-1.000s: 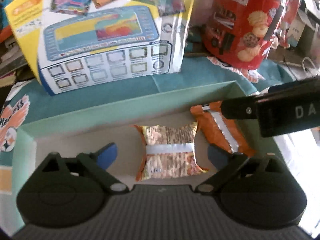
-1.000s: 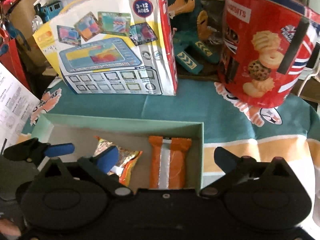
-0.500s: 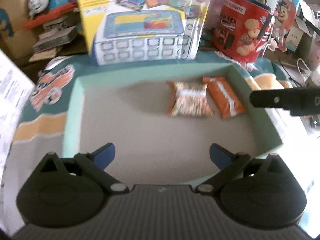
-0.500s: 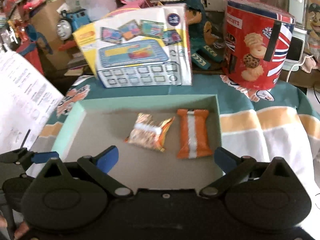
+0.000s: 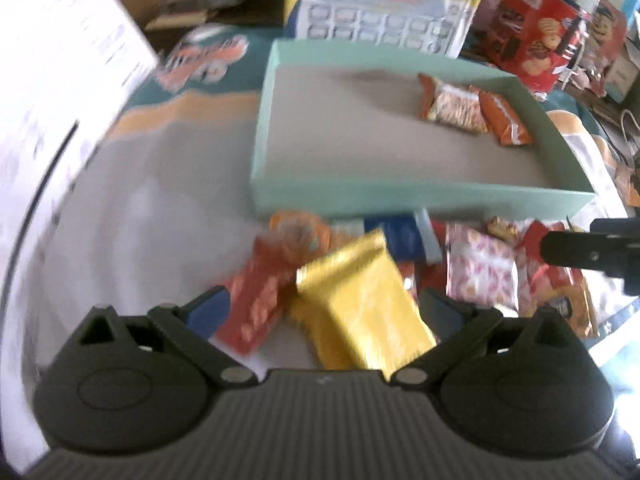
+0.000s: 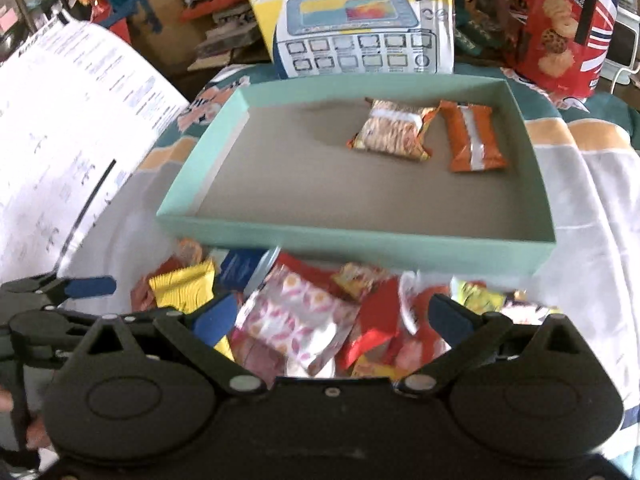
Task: Organize snacks
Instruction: 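Move both open grippers back over the snack pile, then grasp the yellow WINSUN packet with the left gripper while the right grasps the pink-patterned packet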
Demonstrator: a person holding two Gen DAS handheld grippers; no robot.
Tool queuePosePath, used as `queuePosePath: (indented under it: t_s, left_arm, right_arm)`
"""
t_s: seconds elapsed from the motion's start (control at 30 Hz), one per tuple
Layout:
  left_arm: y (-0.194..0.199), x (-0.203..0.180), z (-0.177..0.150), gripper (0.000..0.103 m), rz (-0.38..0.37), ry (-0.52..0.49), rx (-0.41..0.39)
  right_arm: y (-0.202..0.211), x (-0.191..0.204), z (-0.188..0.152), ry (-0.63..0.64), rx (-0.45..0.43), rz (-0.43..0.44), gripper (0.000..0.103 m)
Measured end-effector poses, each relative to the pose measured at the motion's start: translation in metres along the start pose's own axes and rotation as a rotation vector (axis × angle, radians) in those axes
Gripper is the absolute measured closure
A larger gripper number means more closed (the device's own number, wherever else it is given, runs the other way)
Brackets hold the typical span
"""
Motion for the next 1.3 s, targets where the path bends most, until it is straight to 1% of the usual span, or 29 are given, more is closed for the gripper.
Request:
queuePosePath:
  t_s: [0.07,0.17,0.23,0.3,0.33,0.43,0.6,0.73,0.8,0.93,1.0,1.07,1.13,1.3]
  left_arm:
    - [0.001,-0.001,-0.012,0.000,-0.011,0.026,0.002]
    - [-0.004,-0.009,-0.025,0.000,0.003,0.036,0.015]
    - [-0.009,-0.016,-0.026,0.000,0.018,0.032,0.022]
    - [-0.016,-0.022,-0.025,0.000,0.038,0.034,0.018]
    - [-0.020,-0.025,-0.024,0.000,0.046,0.039,0.019]
    - [-0.036,-0.032,-0.019,0.000,0.067,0.042,0.023]
    - [-0.053,-0.031,-0.021,0.000,0.145,-0.005,0.044]
    - [-0.045,-0.015,-0.025,0.000,0.141,-0.013,0.051]
    - [-0.039,-0.006,-0.027,0.000,0.123,-0.016,0.052]
    - [-0.029,0.014,-0.033,0.000,0.110,0.007,0.060]
    - [-0.024,0.022,-0.036,0.000,0.101,0.036,0.059]
    - [-0.020,0.028,-0.039,0.000,0.088,0.072,0.062]
    - [-0.018,0.033,-0.042,0.000,0.076,0.106,0.064]
    - [-0.015,0.031,-0.047,0.000,0.056,0.148,0.076]
  right_arm:
    - [-0.001,0.001,-0.009,-0.026,-0.001,0.004,0.000]
    - [-0.003,-0.007,-0.017,-0.083,0.008,0.018,0.000]
    - [-0.004,-0.014,-0.022,-0.098,0.002,0.001,0.007]
    - [-0.004,-0.023,-0.022,-0.106,-0.012,-0.029,0.010]
    - [-0.006,-0.027,-0.021,-0.111,-0.018,-0.043,0.014]
    - [-0.005,-0.037,-0.025,-0.133,-0.021,-0.059,0.017]
    - [-0.002,-0.039,-0.025,-0.110,-0.038,-0.052,0.018]
    - [-0.005,-0.030,-0.018,-0.077,-0.042,-0.020,0.018]
    - [-0.009,-0.022,-0.013,-0.054,-0.042,0.003,0.018]
    - [-0.020,0.005,-0.002,0.046,-0.046,0.049,0.017]
    - [-0.025,0.018,0.003,0.101,-0.049,0.073,0.018]
    - [-0.034,0.031,0.008,0.158,-0.034,0.104,0.018]
    - [-0.044,0.039,0.010,0.216,-0.022,0.112,0.018]
    - [-0.057,0.051,-0.005,0.368,0.030,0.127,0.018]
Point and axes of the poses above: each gripper's, at about its wrist camera, not at the fingertips, and y roughly against the way its jaws point, x to its left, z to its top, the point moved 7 cm from there along -y, roughly the way its jaws point, and after that the axes turned 13 degrees about -z, right-handed, at the moved point
